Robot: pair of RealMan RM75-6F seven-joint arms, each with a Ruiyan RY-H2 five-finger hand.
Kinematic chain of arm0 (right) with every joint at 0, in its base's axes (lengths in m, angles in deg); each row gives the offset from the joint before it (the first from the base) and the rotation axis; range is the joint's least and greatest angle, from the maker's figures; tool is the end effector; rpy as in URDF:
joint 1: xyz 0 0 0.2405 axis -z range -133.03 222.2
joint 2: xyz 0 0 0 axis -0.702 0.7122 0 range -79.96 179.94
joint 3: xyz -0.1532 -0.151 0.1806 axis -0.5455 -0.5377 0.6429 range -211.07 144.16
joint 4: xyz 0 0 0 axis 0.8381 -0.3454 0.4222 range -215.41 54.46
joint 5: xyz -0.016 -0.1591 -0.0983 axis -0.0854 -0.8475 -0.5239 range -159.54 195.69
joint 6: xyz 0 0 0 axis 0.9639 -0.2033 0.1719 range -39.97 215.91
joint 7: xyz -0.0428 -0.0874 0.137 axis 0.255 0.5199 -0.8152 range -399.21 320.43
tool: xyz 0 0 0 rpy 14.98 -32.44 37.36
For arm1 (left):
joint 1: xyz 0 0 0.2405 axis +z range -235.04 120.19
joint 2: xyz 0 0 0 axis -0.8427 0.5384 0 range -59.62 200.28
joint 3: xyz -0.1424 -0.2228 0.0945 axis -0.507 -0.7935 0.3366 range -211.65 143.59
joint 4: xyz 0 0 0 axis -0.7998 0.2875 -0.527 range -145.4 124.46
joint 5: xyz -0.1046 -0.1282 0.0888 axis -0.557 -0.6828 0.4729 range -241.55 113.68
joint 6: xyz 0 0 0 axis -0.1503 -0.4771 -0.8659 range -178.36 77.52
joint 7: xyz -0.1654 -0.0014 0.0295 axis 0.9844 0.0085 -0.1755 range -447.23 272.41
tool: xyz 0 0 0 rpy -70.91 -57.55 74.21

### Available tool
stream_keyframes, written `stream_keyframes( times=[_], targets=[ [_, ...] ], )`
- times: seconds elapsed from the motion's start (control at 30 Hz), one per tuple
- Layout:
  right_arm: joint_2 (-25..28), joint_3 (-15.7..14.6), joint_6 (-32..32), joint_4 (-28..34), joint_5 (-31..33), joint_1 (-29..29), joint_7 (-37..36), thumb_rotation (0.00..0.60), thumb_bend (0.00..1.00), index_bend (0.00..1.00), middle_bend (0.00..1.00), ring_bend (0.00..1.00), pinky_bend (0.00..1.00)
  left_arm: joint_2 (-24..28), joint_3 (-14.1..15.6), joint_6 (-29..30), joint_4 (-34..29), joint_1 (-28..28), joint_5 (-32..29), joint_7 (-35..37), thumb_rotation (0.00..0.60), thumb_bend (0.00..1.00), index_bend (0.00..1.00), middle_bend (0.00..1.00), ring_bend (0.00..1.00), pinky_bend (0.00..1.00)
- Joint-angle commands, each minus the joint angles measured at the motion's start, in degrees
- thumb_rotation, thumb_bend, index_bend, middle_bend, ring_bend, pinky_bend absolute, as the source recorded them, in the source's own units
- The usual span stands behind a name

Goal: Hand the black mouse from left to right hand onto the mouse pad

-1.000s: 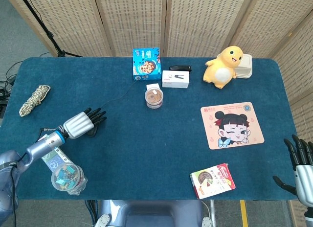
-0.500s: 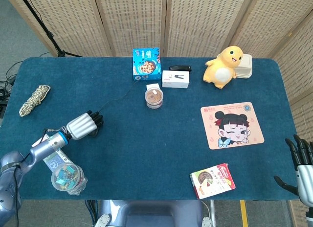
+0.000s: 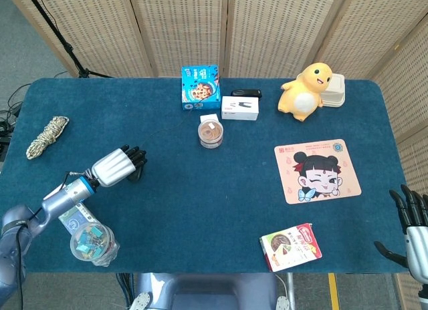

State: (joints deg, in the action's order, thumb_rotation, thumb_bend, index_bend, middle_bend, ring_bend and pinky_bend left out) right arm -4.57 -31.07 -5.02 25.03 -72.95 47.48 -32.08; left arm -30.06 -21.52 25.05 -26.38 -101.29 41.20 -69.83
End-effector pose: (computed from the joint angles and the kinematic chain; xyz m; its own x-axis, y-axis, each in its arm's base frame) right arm -0.2913 -0.1603 0.2399 0.4589 0.0721 0.8856 -0.8885 0.0279 0.4581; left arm -0.2394 0.4116 0.0189 0.8140 -0.2209 0.5372 0.2391 -0.7155 -0.6564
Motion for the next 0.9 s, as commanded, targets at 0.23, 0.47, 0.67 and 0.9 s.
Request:
stream_keyframes(
  times=[0.23, 0.47, 0.67, 0.9],
  targets=[
    [0.4, 0.0, 0.4, -0.1, 0.4, -0.1, -0.9, 0.6, 0.0, 0.0, 0.0, 0.0, 0.0, 5.2, -4.1, -1.5, -18.0, -6.8, -2.3, -4.1, 0.6, 0.34, 0.41, 0.28, 0.25, 0.44],
    [0.8, 0.4, 0.5, -0.2, 1.3, -0.2, -2.1, 0.6, 0.0, 0.0, 0.0, 0.0, 0.0, 13.0, -9.2, -11.2, -42.6, -13.0, -5.7, -18.9, 0.6, 0.34, 0.41, 0.28, 0.25, 0.44],
    [1.1, 0.6, 0.4, -0.4, 1.7, -0.2, -2.7, 0.6, 0.0, 0.0, 0.0, 0.0, 0.0, 15.1, -15.1, -22.9, -58.3, -16.2, -14.3, -35.4, 0.6, 0.33, 0.39, 0.27, 0.24, 0.44],
    [1.1, 0.6, 0.8, -0.5, 1.9, -0.3, -2.8, 0.6, 0.0, 0.0, 0.0, 0.0, 0.0, 9.0, -18.5, -28.1, -59.8, -18.9, -20.3, -48.2, 0.6, 0.33, 0.39, 0.27, 0.24, 0.44]
  ],
)
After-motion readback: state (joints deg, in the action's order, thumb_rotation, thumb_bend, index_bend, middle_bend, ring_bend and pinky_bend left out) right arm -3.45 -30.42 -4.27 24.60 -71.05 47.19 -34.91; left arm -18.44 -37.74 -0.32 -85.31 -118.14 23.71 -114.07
